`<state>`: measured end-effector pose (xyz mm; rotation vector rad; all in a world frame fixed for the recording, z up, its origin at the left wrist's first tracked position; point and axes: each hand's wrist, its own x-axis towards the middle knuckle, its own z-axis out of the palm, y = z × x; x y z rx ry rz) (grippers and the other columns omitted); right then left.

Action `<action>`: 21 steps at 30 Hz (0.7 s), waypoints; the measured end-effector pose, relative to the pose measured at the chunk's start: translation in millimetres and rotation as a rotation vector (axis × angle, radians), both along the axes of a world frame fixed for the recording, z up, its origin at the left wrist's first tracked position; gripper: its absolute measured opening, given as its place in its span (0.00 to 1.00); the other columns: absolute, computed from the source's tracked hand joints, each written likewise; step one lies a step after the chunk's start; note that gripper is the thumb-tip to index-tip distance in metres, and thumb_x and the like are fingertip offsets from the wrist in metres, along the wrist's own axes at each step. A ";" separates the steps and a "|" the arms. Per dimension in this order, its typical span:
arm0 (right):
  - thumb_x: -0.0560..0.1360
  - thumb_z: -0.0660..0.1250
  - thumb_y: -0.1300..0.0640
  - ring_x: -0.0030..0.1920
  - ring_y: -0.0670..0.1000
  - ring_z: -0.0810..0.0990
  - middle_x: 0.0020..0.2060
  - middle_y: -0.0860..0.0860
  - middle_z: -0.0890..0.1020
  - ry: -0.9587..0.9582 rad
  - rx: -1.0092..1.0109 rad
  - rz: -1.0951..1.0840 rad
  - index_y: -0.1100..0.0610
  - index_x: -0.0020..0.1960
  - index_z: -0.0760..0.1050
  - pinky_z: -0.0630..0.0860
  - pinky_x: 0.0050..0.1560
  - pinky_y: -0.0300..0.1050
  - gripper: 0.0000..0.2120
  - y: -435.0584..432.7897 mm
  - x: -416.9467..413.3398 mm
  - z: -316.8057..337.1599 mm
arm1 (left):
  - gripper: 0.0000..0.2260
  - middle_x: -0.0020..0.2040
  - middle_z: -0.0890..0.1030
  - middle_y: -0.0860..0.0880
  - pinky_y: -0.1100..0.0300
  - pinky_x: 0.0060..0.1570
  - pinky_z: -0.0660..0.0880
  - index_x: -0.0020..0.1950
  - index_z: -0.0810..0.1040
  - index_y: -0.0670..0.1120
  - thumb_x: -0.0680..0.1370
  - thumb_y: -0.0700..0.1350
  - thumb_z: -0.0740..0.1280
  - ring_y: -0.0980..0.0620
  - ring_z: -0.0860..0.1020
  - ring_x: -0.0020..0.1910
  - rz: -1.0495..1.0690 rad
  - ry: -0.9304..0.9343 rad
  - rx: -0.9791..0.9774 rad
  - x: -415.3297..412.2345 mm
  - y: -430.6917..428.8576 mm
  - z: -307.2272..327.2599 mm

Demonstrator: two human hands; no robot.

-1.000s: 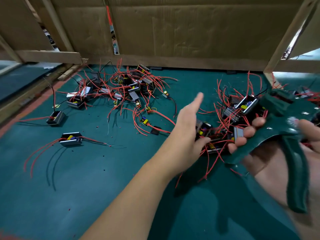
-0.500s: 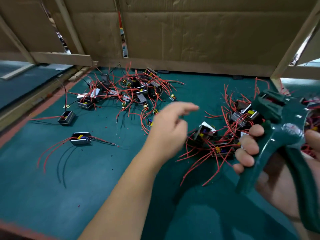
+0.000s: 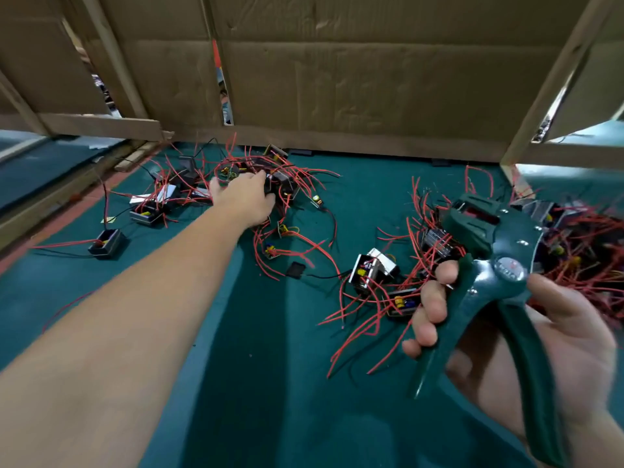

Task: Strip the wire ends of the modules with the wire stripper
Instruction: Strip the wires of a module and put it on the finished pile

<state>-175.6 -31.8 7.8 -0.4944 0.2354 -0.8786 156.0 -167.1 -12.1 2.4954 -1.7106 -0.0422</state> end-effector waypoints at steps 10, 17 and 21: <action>0.77 0.59 0.54 0.58 0.63 0.72 0.57 0.63 0.74 -0.100 0.036 0.208 0.68 0.64 0.68 0.65 0.58 0.60 0.21 -4.2 -1.9 2.7 | 0.14 0.45 0.80 0.51 0.52 0.60 0.63 0.54 0.79 0.51 0.75 0.58 0.65 0.49 0.76 0.51 -0.091 0.075 -0.645 -38.3 32.3 27.1; 0.73 0.66 0.54 0.50 0.62 0.74 0.50 0.61 0.72 -0.076 -0.028 0.089 0.64 0.59 0.69 0.73 0.49 0.57 0.19 -3.4 -4.6 5.3 | 0.05 0.41 0.78 0.43 0.65 0.19 0.70 0.44 0.71 0.45 0.78 0.45 0.63 0.52 0.79 0.25 0.015 1.129 -0.303 -75.3 77.9 45.5; 0.71 0.67 0.54 0.47 0.60 0.78 0.49 0.59 0.74 -0.094 -0.028 0.019 0.63 0.56 0.71 0.76 0.46 0.56 0.18 -4.4 -5.5 3.0 | 0.04 0.40 0.81 0.43 0.64 0.22 0.68 0.43 0.69 0.46 0.76 0.44 0.59 0.47 0.78 0.28 -0.028 0.827 -0.062 -90.1 91.6 30.6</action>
